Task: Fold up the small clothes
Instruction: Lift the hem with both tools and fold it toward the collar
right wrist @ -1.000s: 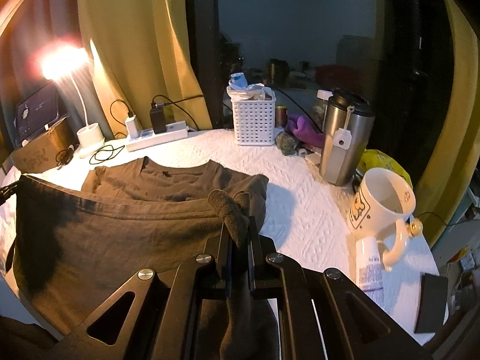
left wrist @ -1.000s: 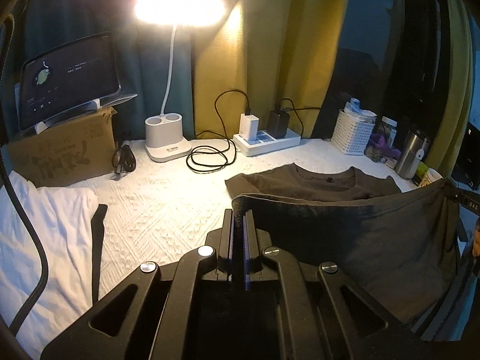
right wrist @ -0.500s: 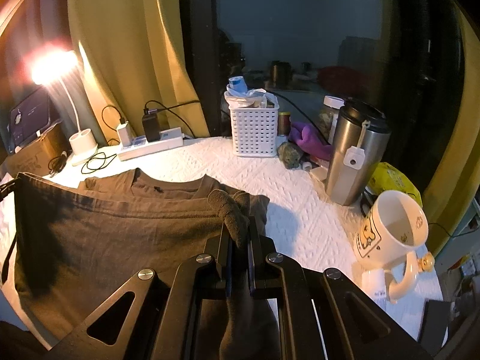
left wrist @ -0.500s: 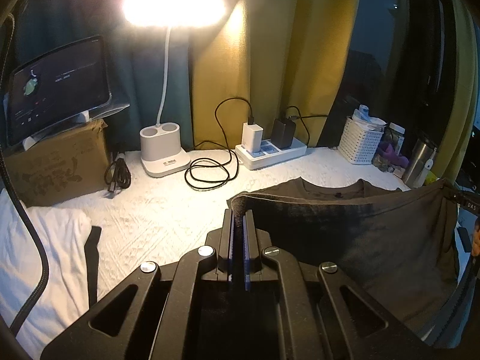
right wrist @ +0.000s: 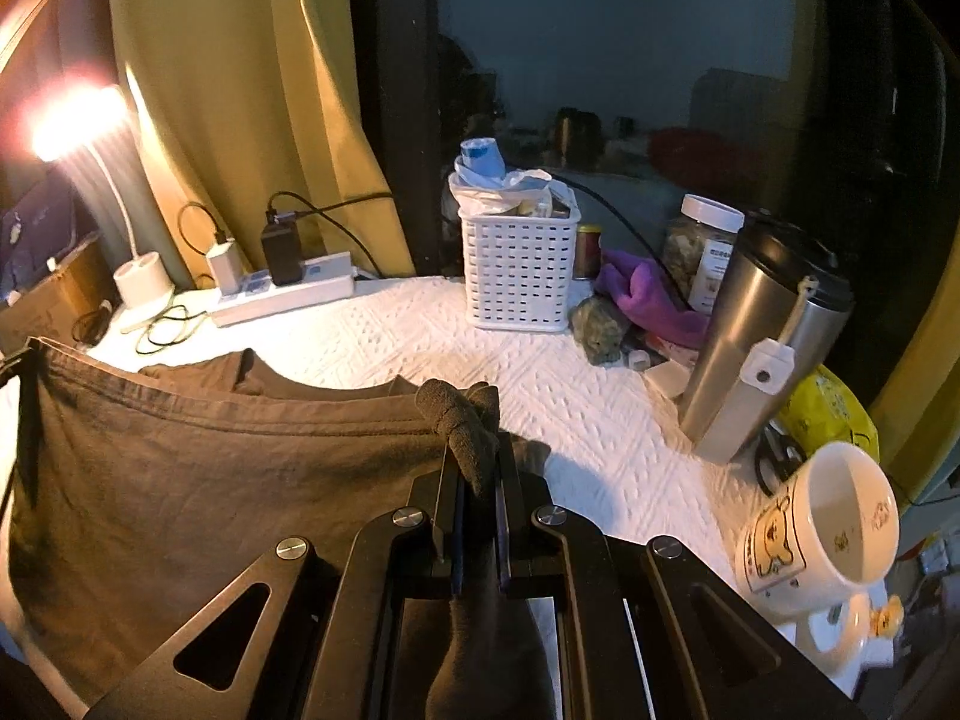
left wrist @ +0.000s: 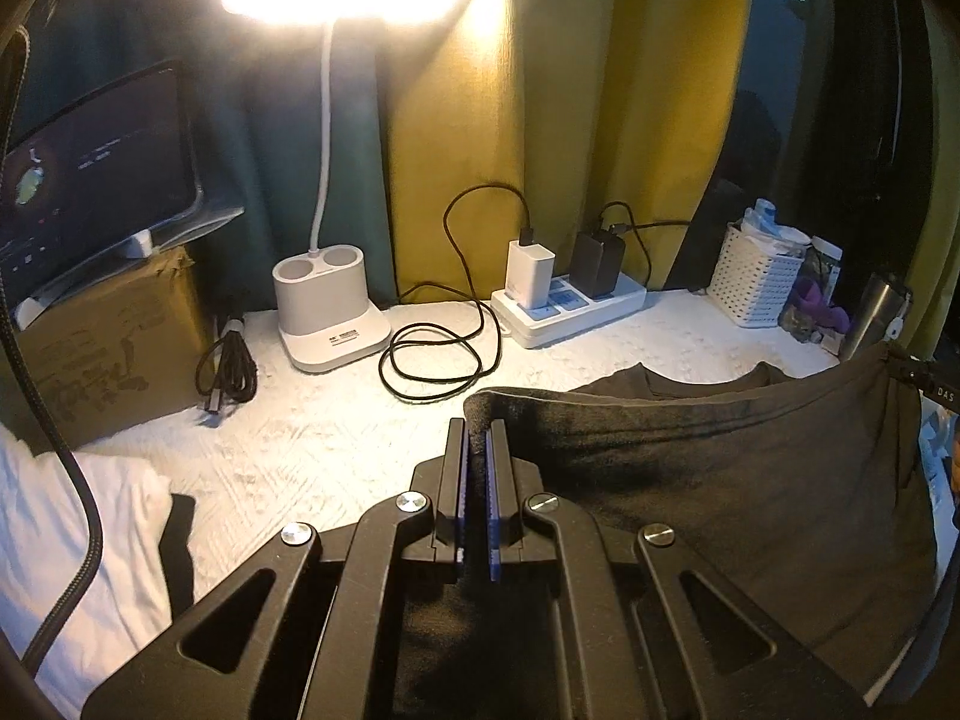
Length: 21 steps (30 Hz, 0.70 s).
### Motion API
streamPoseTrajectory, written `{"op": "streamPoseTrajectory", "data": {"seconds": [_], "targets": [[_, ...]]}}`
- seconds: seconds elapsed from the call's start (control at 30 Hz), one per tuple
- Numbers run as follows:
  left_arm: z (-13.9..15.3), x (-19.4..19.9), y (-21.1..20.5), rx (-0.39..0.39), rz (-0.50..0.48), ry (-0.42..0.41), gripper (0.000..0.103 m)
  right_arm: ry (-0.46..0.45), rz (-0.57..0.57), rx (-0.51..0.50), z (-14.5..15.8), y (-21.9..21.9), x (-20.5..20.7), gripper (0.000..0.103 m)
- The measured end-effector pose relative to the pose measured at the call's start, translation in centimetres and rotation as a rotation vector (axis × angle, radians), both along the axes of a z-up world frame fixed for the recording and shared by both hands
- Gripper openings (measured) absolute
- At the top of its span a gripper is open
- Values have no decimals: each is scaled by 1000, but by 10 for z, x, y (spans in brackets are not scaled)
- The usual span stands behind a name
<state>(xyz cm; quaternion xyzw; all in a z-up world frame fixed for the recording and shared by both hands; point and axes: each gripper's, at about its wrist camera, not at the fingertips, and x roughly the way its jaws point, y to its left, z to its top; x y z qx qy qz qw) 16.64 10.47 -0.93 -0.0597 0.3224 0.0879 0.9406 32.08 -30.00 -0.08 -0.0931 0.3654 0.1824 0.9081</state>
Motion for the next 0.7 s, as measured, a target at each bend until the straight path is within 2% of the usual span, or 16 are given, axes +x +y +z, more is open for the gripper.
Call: {"op": "streamPoseTrajectory", "data": {"seconds": [0.4, 0.7], "targets": [[-25, 54, 2, 14, -16, 72, 3, 65, -38, -29, -36, 1, 45, 7], [-64, 79, 13, 20, 28, 180, 3, 134, -47, -52, -68, 4, 74, 7]]}}
